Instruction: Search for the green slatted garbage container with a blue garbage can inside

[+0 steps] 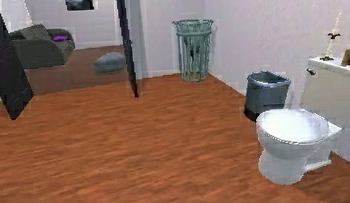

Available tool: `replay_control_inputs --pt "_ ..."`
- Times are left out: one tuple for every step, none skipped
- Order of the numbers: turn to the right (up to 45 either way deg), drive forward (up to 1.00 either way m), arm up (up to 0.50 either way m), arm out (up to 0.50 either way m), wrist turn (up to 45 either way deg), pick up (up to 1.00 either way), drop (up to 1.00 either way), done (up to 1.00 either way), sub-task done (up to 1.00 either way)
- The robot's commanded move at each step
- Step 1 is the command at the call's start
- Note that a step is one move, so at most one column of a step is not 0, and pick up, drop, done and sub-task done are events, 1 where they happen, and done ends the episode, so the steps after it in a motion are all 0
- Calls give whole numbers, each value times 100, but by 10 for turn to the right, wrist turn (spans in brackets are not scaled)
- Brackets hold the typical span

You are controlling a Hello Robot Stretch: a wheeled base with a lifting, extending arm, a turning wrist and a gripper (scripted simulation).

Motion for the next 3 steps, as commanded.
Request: replay_control_inputs --pt "0 100 0 0 0 0 0 0 0" --pt "0 100 0 0 0 0 0 0 0" --pt "0 95 0 0 0 0 0 0 0"
